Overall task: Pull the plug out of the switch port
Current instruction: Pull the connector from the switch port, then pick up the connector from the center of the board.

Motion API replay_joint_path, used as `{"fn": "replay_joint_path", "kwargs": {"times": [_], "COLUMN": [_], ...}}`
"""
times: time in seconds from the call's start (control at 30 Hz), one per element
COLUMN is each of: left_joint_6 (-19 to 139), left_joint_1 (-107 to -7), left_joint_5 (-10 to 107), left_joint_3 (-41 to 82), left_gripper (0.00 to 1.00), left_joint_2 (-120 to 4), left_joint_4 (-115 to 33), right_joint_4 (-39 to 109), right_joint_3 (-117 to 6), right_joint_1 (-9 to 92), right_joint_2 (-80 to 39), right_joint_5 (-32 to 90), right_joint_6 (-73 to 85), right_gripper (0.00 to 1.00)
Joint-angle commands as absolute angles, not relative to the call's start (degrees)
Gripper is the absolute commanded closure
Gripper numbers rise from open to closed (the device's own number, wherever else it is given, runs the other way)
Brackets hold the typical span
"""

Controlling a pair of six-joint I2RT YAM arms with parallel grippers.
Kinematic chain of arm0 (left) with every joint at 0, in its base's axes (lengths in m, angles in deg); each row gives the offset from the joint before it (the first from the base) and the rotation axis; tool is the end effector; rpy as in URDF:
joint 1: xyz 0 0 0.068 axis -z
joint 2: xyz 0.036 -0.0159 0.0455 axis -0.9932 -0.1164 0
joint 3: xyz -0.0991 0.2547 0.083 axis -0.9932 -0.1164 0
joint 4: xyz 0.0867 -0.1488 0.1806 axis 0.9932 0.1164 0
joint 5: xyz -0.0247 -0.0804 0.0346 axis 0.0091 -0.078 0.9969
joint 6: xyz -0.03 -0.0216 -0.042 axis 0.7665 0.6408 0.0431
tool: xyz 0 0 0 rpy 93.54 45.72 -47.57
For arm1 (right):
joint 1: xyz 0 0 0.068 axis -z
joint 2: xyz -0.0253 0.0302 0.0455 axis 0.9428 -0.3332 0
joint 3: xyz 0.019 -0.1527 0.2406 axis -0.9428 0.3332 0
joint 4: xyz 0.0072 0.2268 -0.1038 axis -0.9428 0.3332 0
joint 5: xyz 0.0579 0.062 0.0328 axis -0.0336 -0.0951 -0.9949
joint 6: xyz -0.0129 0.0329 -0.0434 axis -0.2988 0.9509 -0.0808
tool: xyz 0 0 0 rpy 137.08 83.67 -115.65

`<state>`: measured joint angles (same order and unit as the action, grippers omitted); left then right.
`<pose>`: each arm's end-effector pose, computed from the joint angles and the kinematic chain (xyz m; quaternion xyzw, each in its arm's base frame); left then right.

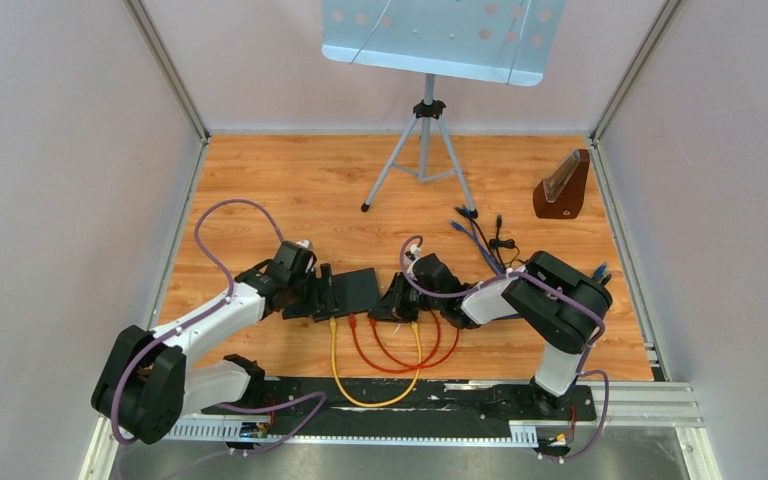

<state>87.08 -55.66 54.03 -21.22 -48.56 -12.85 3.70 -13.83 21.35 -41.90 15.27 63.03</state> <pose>0.1631 -0.0875 0.1821 -0.0907 0.9646 -0.1546 0.1936 0.1902 0.2419 0.1241 0.0310 0.8847 0.4544 0.0998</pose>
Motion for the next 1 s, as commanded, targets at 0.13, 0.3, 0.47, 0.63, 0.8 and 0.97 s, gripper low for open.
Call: {"fn": "replay_joint_path", "kwargs": {"times": [0.13,0.3,0.47,0.63,0.8,0.97], "left_joint_6": [88.56,89.24,89.73,89.42,88.77,88.9], "left_joint_1": [-55.51,-55.48,-55.48,-55.49,-55.52,-55.53], "left_joint_5": [56.53,56.53,57.28,57.73,57.47,57.27], "left_joint_3": [-22.16,-22.18,-21.61,-21.56,-21.36,-21.24], "left_gripper": [0.18,0.21,0.24,0.24,0.22,0.21], "left_joint_2": [-48.9,-50.15,-50.85,-50.43,-48.02,-45.0], "left_joint_4": [-11.18,-11.29,-10.78,-10.26,-10.02,-9.03], "right_joint_4": [19.61,23.19,29.81,31.75,38.01,47.56], "right_joint_3": [-15.76,-15.64,-16.7,-16.23,-18.77,-18.65], "right_joint_1": [17.96,17.48,16.41,17.29,17.1,16.81], "right_joint_2": [-40.8,-38.84,-36.8,-33.19,-29.09,-19.93], "right_joint_5": [19.94,21.7,22.88,20.89,18.5,20.15], "right_joint_6": [54.5,50.72,46.17,42.86,36.52,31.16], "right_gripper": [1.0,1.0,1.0,0.88,0.56,0.49]}}
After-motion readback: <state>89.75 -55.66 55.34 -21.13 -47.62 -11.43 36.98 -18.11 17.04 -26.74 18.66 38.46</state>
